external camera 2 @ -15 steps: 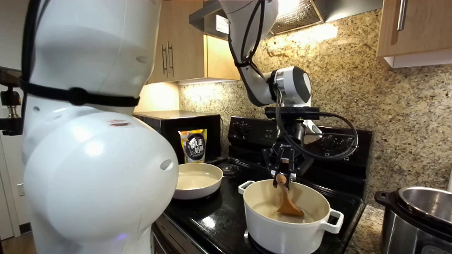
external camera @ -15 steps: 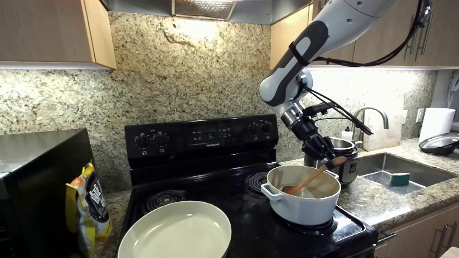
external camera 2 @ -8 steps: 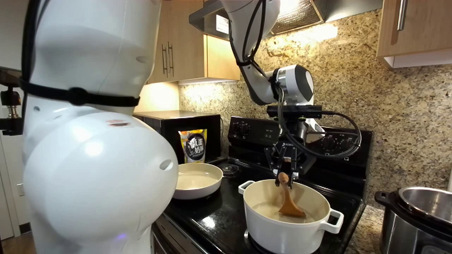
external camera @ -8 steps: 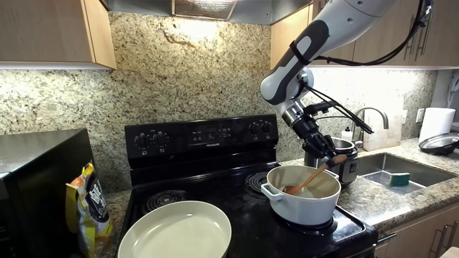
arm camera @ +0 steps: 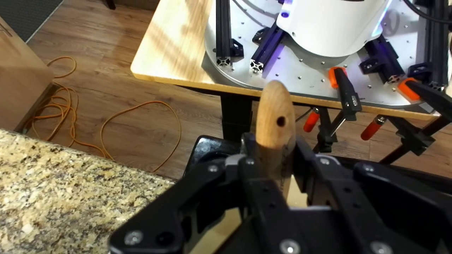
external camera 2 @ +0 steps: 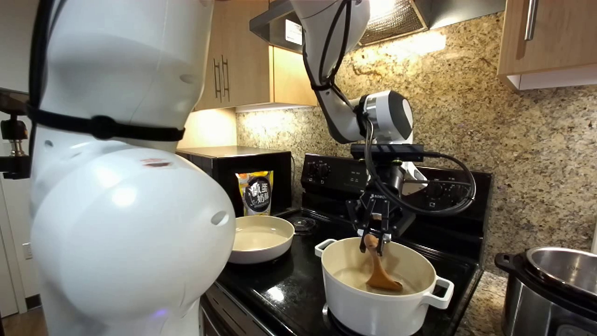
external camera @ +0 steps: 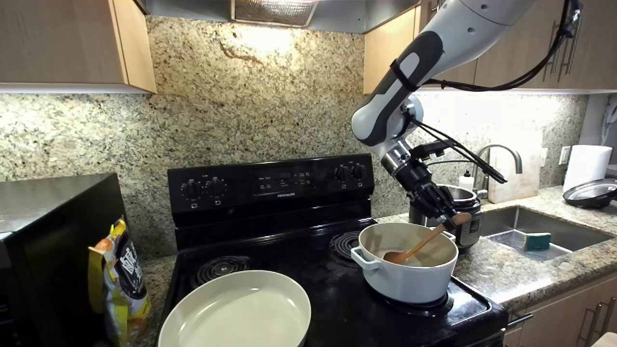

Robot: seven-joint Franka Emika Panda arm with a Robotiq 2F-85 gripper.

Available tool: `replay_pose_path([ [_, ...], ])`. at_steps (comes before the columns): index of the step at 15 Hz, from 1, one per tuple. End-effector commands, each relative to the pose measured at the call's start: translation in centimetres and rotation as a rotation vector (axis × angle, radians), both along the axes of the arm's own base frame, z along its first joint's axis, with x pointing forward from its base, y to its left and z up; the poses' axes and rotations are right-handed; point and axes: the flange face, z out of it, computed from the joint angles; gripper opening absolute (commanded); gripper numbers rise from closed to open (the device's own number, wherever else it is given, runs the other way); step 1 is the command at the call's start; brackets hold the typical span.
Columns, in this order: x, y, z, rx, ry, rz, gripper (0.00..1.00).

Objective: Use the wooden spoon to stir the pot.

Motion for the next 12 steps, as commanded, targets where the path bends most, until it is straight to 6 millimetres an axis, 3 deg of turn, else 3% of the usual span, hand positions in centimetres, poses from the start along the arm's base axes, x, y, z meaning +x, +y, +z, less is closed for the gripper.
replay_pose_path([
  [1,-0.7,1.9,0.6,0.02,0.017,0.025,0.08],
  [6,1.0,3.7,1.1,0.024,0.001,0.036,0.08],
  [12,1.7,2.3,1.9,-0.002,0.006,0.029,0.08],
])
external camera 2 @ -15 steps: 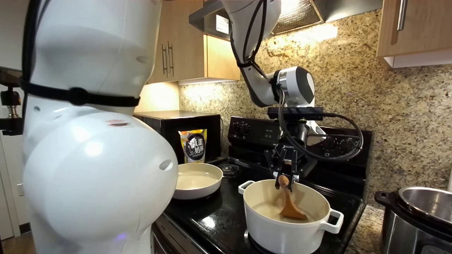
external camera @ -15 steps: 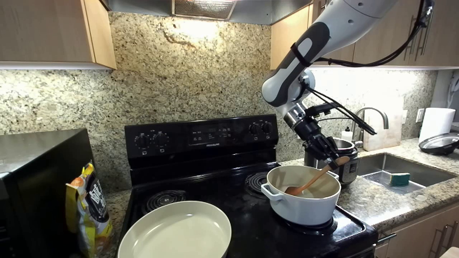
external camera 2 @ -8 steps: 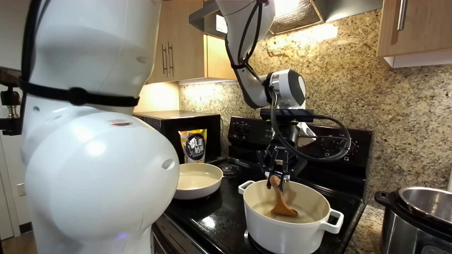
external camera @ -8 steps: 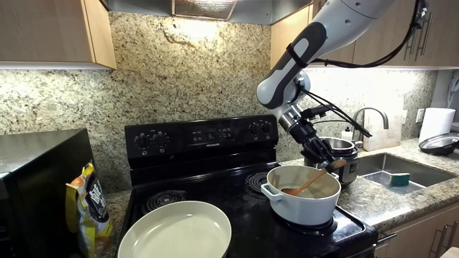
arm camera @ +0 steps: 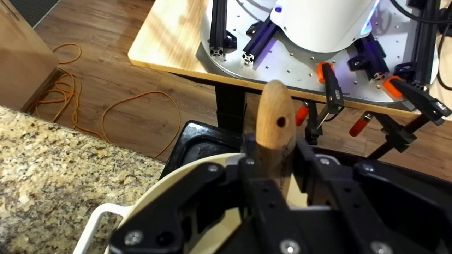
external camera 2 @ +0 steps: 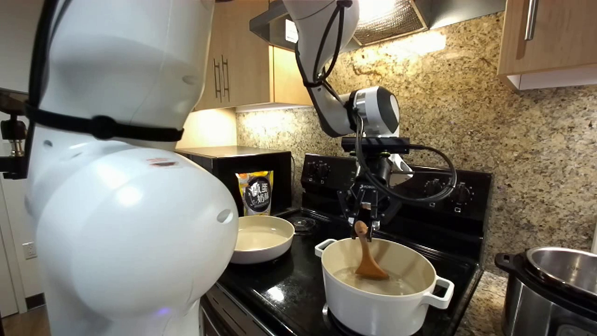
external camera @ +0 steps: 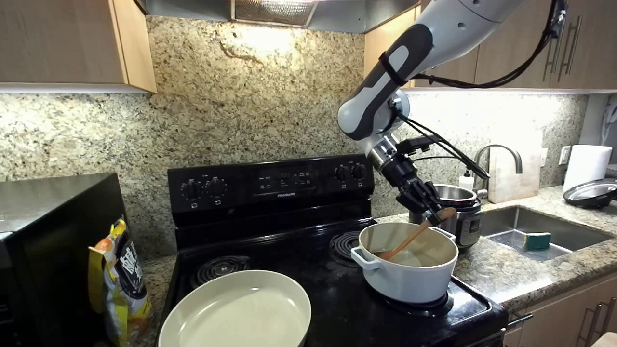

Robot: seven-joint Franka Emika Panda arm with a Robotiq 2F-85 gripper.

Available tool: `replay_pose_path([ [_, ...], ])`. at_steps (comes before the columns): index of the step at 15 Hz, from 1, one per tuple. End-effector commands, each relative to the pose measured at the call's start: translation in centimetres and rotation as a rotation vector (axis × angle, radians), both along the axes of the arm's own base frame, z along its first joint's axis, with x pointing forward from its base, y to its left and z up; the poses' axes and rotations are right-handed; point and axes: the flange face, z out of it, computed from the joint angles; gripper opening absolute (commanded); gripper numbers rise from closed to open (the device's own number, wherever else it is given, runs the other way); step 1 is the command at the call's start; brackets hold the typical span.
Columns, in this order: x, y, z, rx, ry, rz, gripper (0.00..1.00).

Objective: Use the wooden spoon to stir the pot.

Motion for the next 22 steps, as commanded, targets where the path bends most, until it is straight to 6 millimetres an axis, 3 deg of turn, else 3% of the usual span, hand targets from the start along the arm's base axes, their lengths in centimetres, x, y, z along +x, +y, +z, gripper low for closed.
replay_pose_path([
  [1,0.0,-1.4,0.6,-0.021,0.018,-0.028,0.08],
  [9,-2.0,-4.4,-0.3,-0.01,0.055,-0.084,0.08],
  [13,-2.5,-3.3,-0.3,0.008,0.068,-0.076,0.08],
  [22,-1.2,0.1,-0.3,0.038,0.068,-0.06,0.08],
])
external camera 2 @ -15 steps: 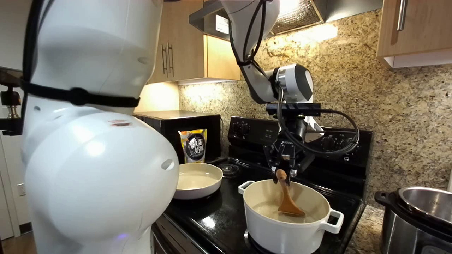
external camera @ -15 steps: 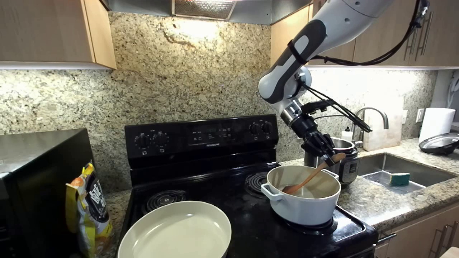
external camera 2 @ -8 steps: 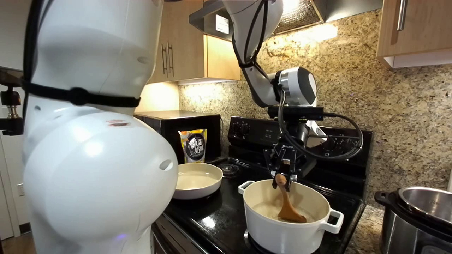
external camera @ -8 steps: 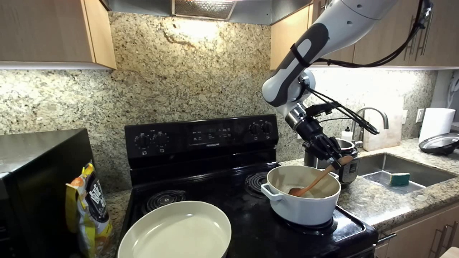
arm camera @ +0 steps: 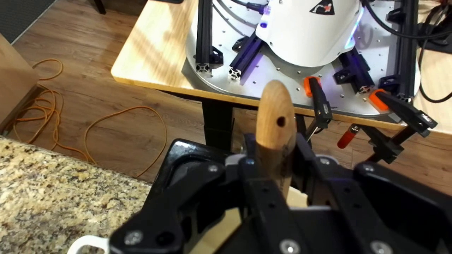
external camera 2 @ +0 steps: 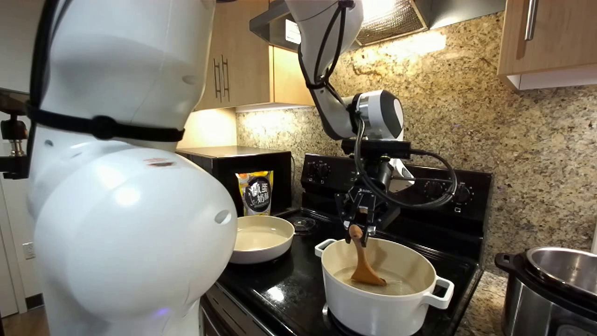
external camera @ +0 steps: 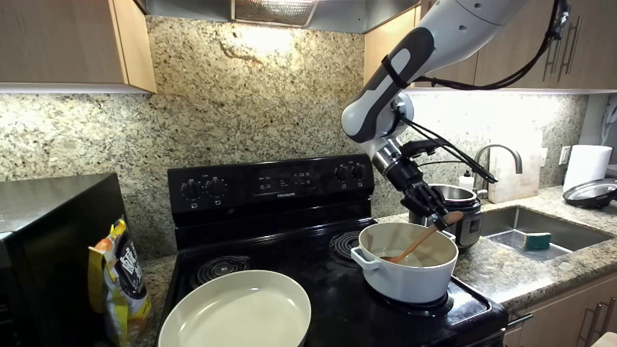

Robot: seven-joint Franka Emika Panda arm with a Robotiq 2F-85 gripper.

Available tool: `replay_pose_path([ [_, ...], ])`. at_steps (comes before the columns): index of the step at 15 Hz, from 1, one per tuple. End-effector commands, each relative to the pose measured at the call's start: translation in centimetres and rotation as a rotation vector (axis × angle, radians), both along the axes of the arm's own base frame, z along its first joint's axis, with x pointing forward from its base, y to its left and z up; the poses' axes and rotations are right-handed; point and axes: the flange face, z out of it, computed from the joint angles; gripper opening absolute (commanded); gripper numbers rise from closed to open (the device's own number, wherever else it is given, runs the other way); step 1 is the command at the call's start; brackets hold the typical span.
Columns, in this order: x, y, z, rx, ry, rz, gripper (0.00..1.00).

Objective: Use the wooden spoon to stir the pot.

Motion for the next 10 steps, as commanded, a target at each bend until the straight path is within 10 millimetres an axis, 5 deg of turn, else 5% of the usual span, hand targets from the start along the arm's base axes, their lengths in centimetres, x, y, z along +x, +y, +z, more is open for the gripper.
replay_pose_path([
  [1,0.1,0.6,0.7,0.015,0.016,-0.014,0.08],
  [10,-0.8,-1.1,0.6,0.005,0.024,-0.015,0.08],
])
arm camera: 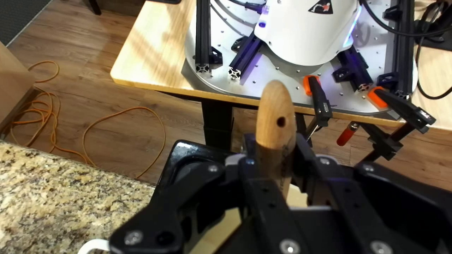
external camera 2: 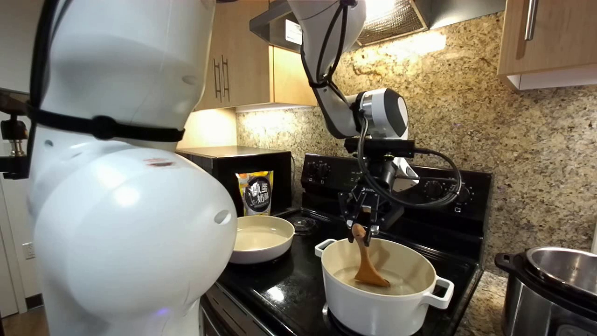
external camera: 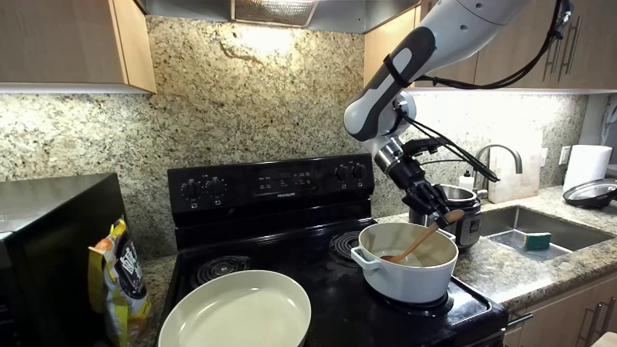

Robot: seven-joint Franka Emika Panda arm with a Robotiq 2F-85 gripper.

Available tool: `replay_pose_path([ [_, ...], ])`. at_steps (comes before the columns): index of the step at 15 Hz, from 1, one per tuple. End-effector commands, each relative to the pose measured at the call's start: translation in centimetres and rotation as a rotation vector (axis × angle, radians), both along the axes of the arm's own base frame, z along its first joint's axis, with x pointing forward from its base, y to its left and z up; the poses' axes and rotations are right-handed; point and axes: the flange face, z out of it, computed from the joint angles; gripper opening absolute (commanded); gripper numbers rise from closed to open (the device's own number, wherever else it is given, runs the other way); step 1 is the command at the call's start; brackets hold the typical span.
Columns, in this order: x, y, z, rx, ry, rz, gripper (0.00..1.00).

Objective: Use the wooden spoon to stir the pot.

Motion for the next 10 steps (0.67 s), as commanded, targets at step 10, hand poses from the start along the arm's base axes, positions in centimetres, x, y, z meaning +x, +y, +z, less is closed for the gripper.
replay_pose_path([
  [10,0.7,1.1,0.9,0.005,-0.015,0.0,0.08],
])
